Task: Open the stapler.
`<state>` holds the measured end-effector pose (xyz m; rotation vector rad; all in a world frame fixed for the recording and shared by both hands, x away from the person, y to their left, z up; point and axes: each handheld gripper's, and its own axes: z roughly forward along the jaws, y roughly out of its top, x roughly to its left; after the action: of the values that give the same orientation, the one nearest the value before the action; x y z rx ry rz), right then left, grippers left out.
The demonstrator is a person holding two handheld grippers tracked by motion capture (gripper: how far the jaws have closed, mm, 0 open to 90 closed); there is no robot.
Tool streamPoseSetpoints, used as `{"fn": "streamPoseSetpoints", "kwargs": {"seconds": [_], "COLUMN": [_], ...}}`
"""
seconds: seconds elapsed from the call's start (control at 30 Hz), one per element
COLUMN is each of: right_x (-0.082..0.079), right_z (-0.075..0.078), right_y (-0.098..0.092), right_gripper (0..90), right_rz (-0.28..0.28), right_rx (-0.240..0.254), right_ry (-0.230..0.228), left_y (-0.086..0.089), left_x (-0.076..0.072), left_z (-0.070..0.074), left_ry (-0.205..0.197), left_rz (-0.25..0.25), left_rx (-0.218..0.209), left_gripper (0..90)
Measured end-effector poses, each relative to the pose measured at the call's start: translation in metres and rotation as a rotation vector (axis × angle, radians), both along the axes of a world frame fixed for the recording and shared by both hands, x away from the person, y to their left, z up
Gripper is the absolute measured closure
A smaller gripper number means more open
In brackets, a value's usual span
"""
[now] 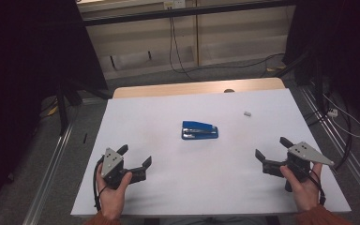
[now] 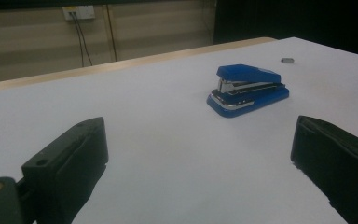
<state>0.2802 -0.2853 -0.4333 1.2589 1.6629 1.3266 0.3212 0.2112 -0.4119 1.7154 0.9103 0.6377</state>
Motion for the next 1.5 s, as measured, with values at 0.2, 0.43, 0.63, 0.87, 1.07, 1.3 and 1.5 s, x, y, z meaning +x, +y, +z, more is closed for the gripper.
{"fn": "streamPoseSetpoints", "kwargs": {"seconds": [0.2, 0.43, 0.63, 0.87, 1.07, 1.3, 1.5], "right_x": [0.001, 0.003, 0.003, 0.005, 0.009, 0.014, 0.016], "right_z": [-0.001, -0.004, -0.003, -0.003, -0.004, -0.004, -0.003], "right_y": [0.000, 0.001, 0.006, 0.014, 0.018, 0.024, 0.030], "right_gripper": [1.3, 2.3, 2.1, 2.0, 1.5, 1.4, 1.2], "right_rz": [0.006, 0.036, 0.072, 0.091, 0.093, 0.137, 0.156], "right_rx": [0.001, -0.005, 0.015, -0.007, -0.008, 0.026, 0.022], "right_ry": [0.018, 0.043, 0.035, 0.024, 0.021, 0.032, 0.043], "left_y": [0.001, -0.001, -0.002, 0.001, -0.010, -0.028, -0.034], "left_x": [0.003, 0.006, 0.006, 0.009, 0.009, 0.010, 0.015], "left_z": [-0.001, -0.001, -0.001, -0.002, 0.001, -0.001, -0.002], "left_ry": [0.019, 0.033, 0.066, 0.079, 0.063, 0.048, 0.068], "left_rz": [0.010, -0.003, -0.049, -0.055, -0.134, -0.181, -0.201], "left_rx": [0.003, 0.032, 0.032, 0.020, 0.004, 0.034, 0.050], "left_gripper": [4.0, 4.0, 4.2, 5.5, 5.3, 4.9, 4.6]}}
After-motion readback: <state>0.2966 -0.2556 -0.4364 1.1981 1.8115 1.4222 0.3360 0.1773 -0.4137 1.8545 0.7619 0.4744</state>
